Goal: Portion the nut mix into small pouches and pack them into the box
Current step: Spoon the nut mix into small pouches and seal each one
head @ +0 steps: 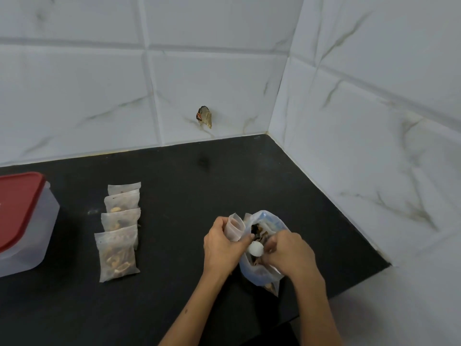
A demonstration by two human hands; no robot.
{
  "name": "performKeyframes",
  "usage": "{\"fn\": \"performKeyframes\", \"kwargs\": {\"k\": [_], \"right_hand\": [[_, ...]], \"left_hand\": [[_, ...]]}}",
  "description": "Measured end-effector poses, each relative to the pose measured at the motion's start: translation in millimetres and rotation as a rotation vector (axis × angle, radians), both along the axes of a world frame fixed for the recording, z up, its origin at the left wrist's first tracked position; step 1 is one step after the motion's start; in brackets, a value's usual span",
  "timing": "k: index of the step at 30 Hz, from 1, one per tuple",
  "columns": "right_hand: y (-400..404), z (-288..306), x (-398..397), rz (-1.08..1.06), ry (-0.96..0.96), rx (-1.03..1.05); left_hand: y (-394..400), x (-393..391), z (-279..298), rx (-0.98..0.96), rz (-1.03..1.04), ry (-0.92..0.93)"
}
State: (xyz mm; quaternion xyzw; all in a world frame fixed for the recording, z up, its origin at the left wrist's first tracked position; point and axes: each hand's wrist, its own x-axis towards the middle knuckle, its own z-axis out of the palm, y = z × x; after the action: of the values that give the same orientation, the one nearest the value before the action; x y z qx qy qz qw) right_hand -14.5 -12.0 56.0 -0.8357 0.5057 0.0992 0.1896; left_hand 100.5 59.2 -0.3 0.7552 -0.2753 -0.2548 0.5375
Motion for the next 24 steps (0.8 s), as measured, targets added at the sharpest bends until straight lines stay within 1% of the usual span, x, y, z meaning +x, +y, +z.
{"fn": "performKeyframes", "kwargs": {"k": [3,7,12,15,18,21,24], "right_hand": [[-0.9,1.8,-2.8,-0.006,-0.026,-0.012],[-10.9,6.4,-14.3,-0.111,-0.151,-0.030],[-11.0,0.4,-20.4,-0.140,-0.169,0.056],[-14.0,4.5,-26.3,-0.211,-0.235,0.076],[-11.2,7.9,-28.2,-0.293,-0.291,0.196],[-6.8,9.7,-25.3,-0.261,-0.284,0.262],[-6.5,11.9,-27.9,-0.154,-0.180,0.222]], "left_hand": [[-5.8,-0.6,6.3,-0.010,0.013,0.022],[-17.9,6.1,18.6,0.028,-0.018,0.012],[-28.2,3.3,21.5,0.127,-0.059,-0.088],[-34.5,5.1,23.0,0.167,-0.051,-0.132],[-41.9,8.5,24.4,0.213,-0.074,-0.155],[-45.5,7.9,23.5,0.213,-0.092,-0.182],[-44.0,8.7,22.2,0.192,-0.074,-0.197]]}}
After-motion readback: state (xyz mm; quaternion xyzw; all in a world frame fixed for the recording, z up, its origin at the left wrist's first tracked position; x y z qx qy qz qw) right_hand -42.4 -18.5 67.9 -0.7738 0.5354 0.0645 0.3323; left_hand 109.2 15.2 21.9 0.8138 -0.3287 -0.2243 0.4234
